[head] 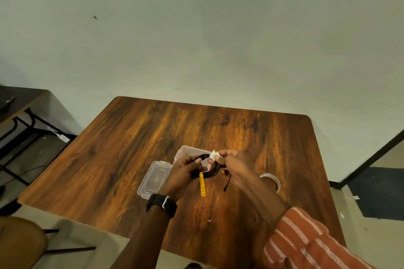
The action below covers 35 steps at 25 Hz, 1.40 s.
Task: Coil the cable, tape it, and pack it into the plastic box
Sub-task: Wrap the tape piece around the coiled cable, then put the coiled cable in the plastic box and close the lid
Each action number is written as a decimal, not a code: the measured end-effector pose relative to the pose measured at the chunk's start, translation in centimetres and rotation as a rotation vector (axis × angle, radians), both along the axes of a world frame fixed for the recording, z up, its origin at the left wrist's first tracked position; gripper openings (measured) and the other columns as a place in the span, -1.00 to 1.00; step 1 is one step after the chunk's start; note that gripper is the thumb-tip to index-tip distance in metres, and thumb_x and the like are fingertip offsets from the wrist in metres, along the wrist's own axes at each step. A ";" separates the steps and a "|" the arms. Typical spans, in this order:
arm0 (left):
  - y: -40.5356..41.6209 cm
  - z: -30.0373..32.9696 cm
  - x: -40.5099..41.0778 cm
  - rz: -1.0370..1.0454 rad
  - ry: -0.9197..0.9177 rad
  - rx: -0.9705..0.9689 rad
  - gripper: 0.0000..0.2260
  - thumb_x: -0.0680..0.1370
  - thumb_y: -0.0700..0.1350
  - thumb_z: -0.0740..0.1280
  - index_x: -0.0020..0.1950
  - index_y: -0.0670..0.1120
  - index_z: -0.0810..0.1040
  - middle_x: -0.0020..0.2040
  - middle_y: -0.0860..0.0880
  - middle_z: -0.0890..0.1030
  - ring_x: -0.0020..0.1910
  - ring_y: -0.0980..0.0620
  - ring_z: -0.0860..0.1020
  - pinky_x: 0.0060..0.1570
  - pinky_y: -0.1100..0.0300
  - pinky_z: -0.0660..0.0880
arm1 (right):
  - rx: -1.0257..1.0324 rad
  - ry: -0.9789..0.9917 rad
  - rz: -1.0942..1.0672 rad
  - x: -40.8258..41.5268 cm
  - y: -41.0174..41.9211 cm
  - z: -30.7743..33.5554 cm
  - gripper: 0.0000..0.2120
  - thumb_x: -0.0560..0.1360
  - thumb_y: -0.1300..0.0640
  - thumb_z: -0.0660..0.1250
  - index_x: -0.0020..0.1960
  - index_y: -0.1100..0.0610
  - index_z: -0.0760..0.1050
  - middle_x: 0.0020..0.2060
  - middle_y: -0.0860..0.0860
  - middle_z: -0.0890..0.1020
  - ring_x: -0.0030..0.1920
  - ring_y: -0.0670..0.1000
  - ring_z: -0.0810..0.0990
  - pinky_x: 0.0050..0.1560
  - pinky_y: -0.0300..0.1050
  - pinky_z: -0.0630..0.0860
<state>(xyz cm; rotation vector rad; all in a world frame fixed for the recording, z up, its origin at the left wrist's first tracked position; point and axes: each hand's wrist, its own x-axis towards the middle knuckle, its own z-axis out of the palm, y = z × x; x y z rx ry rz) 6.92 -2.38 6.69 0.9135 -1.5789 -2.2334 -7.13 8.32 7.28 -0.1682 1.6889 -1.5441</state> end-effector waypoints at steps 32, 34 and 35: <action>-11.2 -12.3 -9.8 -0.439 -0.697 -0.987 -0.71 0.54 -0.10 0.15 0.09 -0.12 0.62 0.03 -0.14 0.68 -0.02 -0.08 0.64 0.00 0.00 0.58 | 0.948 0.761 0.261 -1.2 -11.9 -12.3 -0.80 0.52 0.10 0.36 0.11 0.13 0.61 0.03 0.10 0.69 0.00 0.09 0.67 -0.05 -0.06 0.59; -11.0 -12.3 -10.1 -0.427 -0.680 -0.926 -0.73 0.58 -0.18 0.15 0.13 -0.18 0.61 0.07 -0.18 0.66 0.04 -0.13 0.62 0.09 -0.04 0.58 | 0.908 0.779 0.297 -1.4 -10.7 -12.0 -0.84 0.55 0.18 0.29 0.09 0.13 0.59 0.04 0.12 0.68 0.02 0.12 0.65 -0.03 -0.05 0.59; -10.9 -12.4 -10.2 -0.410 -0.692 -0.942 -0.75 0.60 -0.20 0.18 0.14 -0.19 0.60 0.07 -0.17 0.65 0.04 -0.12 0.62 0.10 -0.02 0.59 | 0.858 0.760 0.278 -1.5 -9.9 -11.8 -0.83 0.57 0.19 0.26 0.09 0.14 0.59 0.07 0.13 0.68 0.04 0.12 0.64 -0.01 -0.06 0.56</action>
